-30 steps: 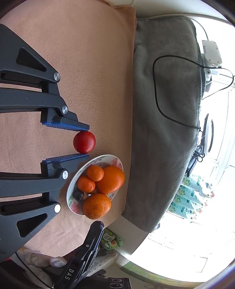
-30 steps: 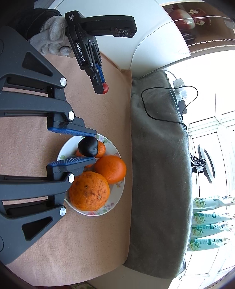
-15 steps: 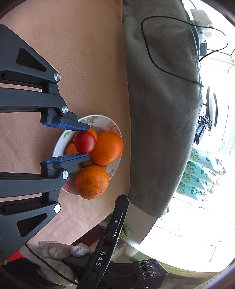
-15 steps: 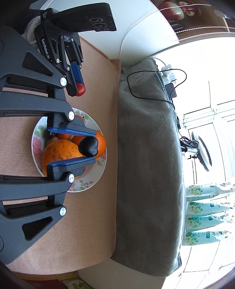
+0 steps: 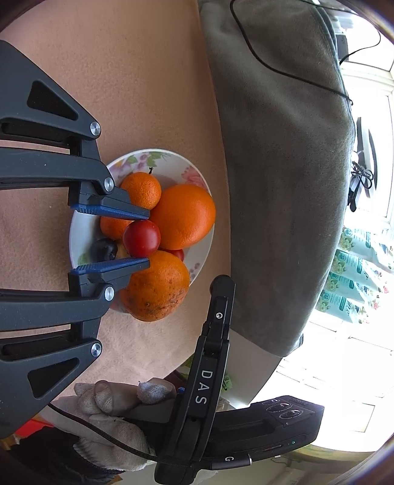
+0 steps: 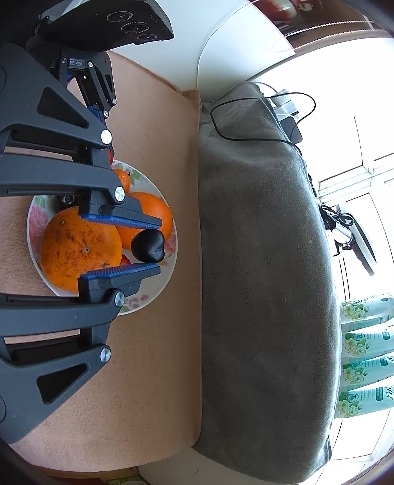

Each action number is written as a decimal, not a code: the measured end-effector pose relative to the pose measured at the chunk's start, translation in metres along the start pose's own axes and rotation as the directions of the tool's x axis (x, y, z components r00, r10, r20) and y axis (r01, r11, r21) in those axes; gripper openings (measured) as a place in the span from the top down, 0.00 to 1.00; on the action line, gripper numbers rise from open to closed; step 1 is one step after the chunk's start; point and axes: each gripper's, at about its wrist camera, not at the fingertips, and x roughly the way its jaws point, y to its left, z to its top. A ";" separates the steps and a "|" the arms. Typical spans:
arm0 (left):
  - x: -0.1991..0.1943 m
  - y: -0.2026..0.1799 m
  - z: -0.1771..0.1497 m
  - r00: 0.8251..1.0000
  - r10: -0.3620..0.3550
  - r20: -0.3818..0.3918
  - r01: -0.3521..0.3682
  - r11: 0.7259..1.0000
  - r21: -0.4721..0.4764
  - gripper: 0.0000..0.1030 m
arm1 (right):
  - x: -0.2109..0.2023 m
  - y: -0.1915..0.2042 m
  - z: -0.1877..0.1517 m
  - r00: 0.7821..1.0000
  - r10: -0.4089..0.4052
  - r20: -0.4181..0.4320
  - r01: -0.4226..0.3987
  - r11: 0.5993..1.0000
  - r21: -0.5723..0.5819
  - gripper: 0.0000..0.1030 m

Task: Organize fruits
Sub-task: 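Open both tools, releasing the tomato and black fruit onto the plate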

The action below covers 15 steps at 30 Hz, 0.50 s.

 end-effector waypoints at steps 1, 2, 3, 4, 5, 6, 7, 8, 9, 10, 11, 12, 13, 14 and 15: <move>0.001 -0.001 0.000 1.000 -0.001 -0.001 0.001 1.000 0.002 0.77 | 0.002 -0.001 0.000 1.000 0.001 -0.004 -0.001 1.000 0.001 0.77; 0.003 -0.002 0.002 1.000 -0.003 -0.003 0.003 1.000 0.004 0.77 | 0.004 -0.001 0.001 1.000 0.003 -0.008 -0.003 1.000 0.002 0.77; 0.004 -0.003 0.002 1.000 -0.003 -0.004 0.003 1.000 0.007 0.77 | 0.005 -0.002 0.001 1.000 0.004 -0.011 -0.004 1.000 0.004 0.77; 0.005 -0.004 0.003 1.000 -0.003 -0.004 0.003 1.000 0.009 0.77 | 0.007 -0.003 0.001 1.000 0.006 -0.014 -0.006 1.000 0.007 0.77; 0.005 -0.004 0.003 1.000 -0.004 -0.004 0.004 1.000 0.010 0.77 | 0.008 -0.004 0.002 1.000 0.008 -0.017 -0.007 1.000 0.010 0.77; 0.005 -0.004 0.003 1.000 -0.005 -0.004 0.005 1.000 0.010 0.77 | 0.010 -0.005 0.002 1.000 0.009 -0.020 -0.008 1.000 0.013 0.77; 0.005 -0.004 0.003 1.000 -0.005 -0.005 0.005 1.000 0.011 0.77 | 0.011 -0.006 0.002 1.000 0.010 -0.024 -0.010 1.000 0.015 0.77; 0.006 -0.004 0.004 1.000 -0.004 -0.005 0.004 1.000 0.011 0.77 | 0.012 -0.006 0.002 1.000 0.010 -0.026 -0.010 1.000 0.015 0.77; 0.006 -0.004 0.004 1.000 -0.004 -0.006 0.004 1.000 0.012 0.77 | 0.012 -0.006 0.003 1.000 0.010 -0.027 -0.009 1.000 0.016 0.77; 0.006 -0.005 0.004 1.000 -0.003 -0.007 0.003 1.000 0.014 0.77 | 0.013 -0.006 0.003 1.000 0.012 -0.028 -0.012 1.000 0.018 0.77; 0.006 -0.004 0.004 1.000 -0.003 -0.007 0.003 1.000 0.015 0.77 | 0.014 -0.007 0.003 0.999 0.016 -0.030 -0.016 1.000 0.020 0.77; 0.004 -0.003 0.002 1.000 -0.002 -0.006 0.002 1.000 0.014 0.77 | 0.014 -0.007 0.003 0.999 0.023 -0.032 -0.022 1.000 0.022 0.77; 0.004 -0.004 0.002 1.000 -0.001 -0.007 0.001 1.000 0.014 0.77 | 0.015 -0.007 0.002 0.999 0.027 -0.034 -0.026 0.999 0.024 0.77; 0.005 -0.004 0.003 1.000 -0.002 -0.008 0.002 1.000 0.015 0.77 | 0.016 -0.007 0.003 0.999 0.027 -0.035 -0.026 0.999 0.025 0.77; 0.006 -0.005 0.003 1.000 -0.001 -0.009 0.001 1.000 0.016 0.77 | 0.016 -0.007 0.002 0.999 0.027 -0.035 -0.026 0.999 0.026 0.77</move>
